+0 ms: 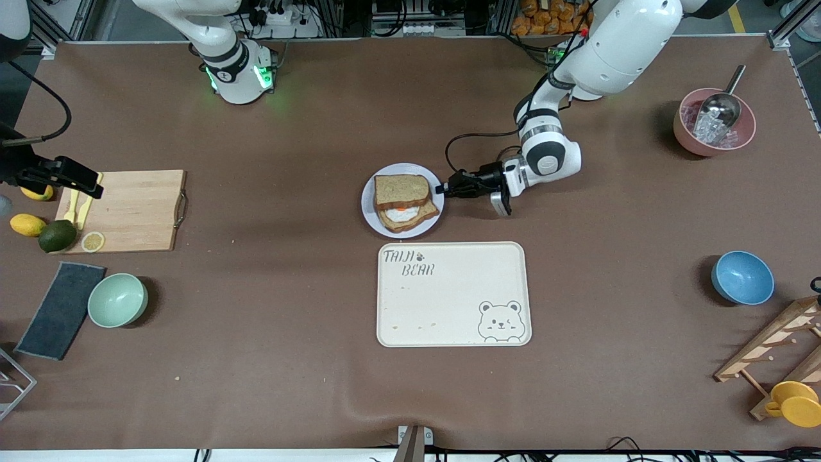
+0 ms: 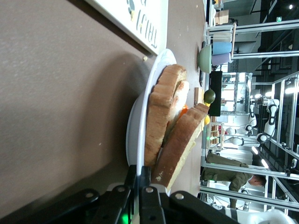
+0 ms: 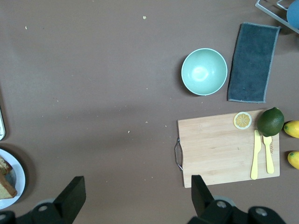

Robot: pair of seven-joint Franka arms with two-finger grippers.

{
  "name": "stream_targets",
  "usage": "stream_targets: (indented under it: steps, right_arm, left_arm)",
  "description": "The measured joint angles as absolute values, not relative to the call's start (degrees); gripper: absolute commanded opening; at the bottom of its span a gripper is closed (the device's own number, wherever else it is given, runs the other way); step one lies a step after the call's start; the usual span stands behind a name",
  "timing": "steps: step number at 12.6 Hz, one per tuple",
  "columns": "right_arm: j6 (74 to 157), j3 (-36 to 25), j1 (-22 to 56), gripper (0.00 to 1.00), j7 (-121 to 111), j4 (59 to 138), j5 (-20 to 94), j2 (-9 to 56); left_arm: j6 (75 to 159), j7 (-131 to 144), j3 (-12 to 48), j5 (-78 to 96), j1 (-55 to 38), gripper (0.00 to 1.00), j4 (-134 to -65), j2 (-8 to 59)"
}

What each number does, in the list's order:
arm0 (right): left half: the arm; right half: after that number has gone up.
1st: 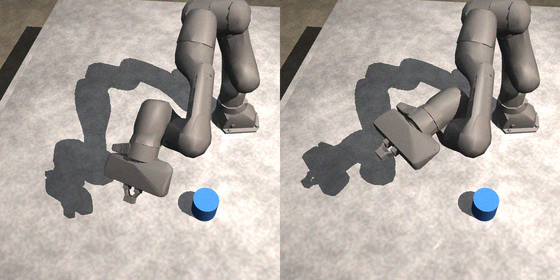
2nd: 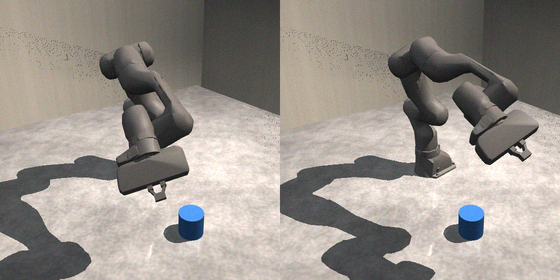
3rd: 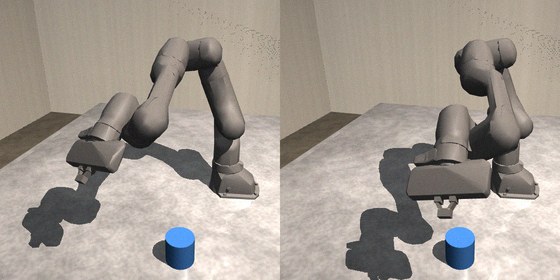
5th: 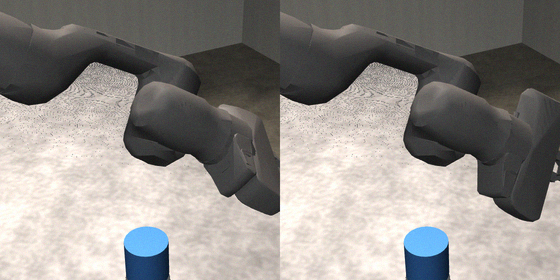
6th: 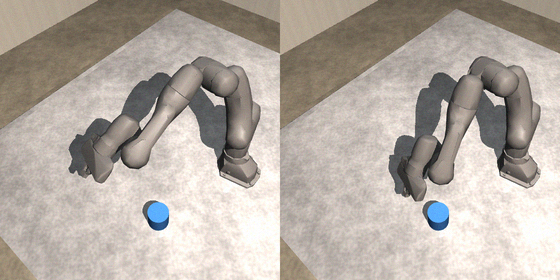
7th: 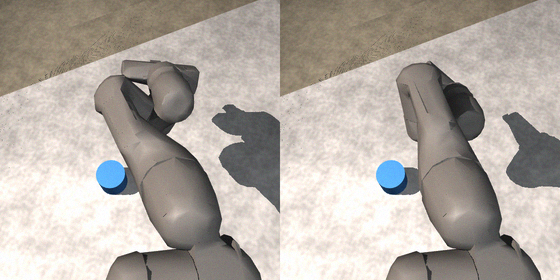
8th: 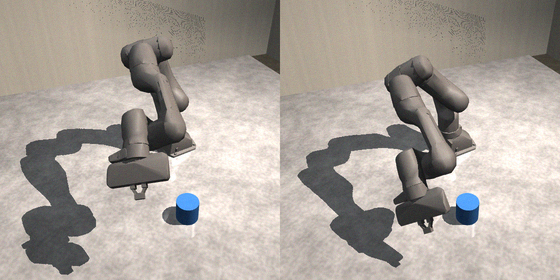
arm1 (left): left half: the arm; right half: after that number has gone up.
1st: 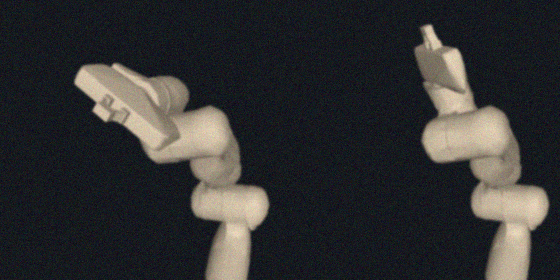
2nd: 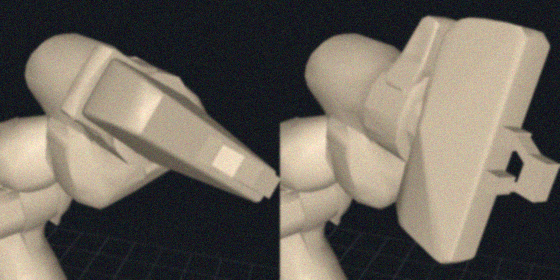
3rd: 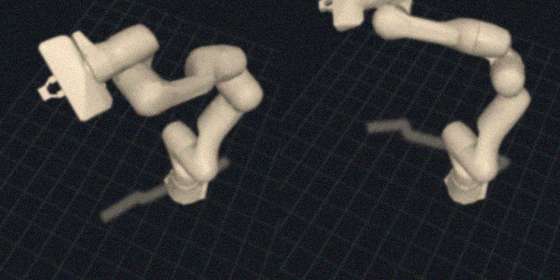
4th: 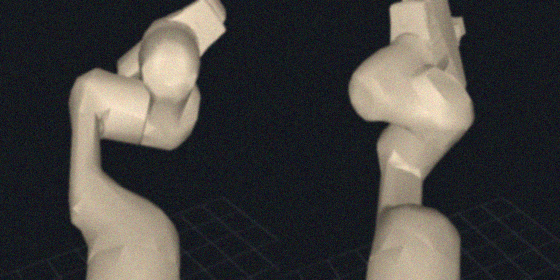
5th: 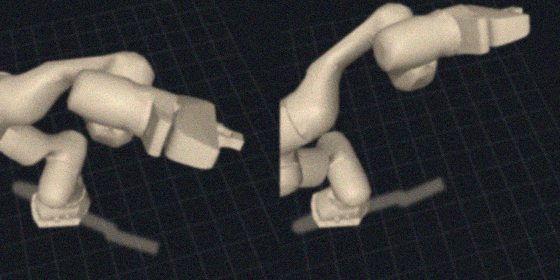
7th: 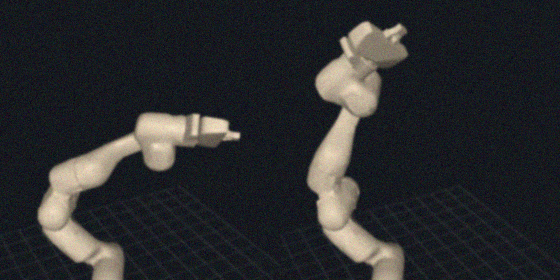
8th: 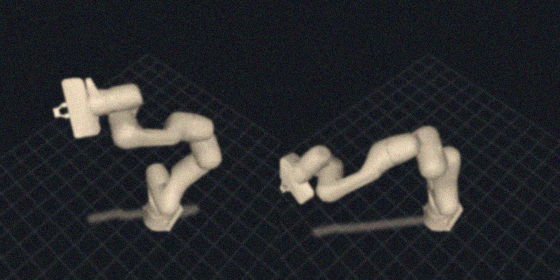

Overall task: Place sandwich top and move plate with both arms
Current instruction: 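Lift the plate with the left gripper and slide it toward the tray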

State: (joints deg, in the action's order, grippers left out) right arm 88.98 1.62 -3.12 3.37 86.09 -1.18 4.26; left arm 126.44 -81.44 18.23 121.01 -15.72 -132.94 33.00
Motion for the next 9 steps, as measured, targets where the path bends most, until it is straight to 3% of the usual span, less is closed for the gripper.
stream_targets:
  steps: [9]
  right_arm:
    - [88.98, 1.62, -3.12, 1.00, 3.37, 86.09, -1.18, 4.26]
  left_arm:
    - [131.34, -75.15, 20.14, 121.57, -15.68, 0.00, -131.16, 29.71]
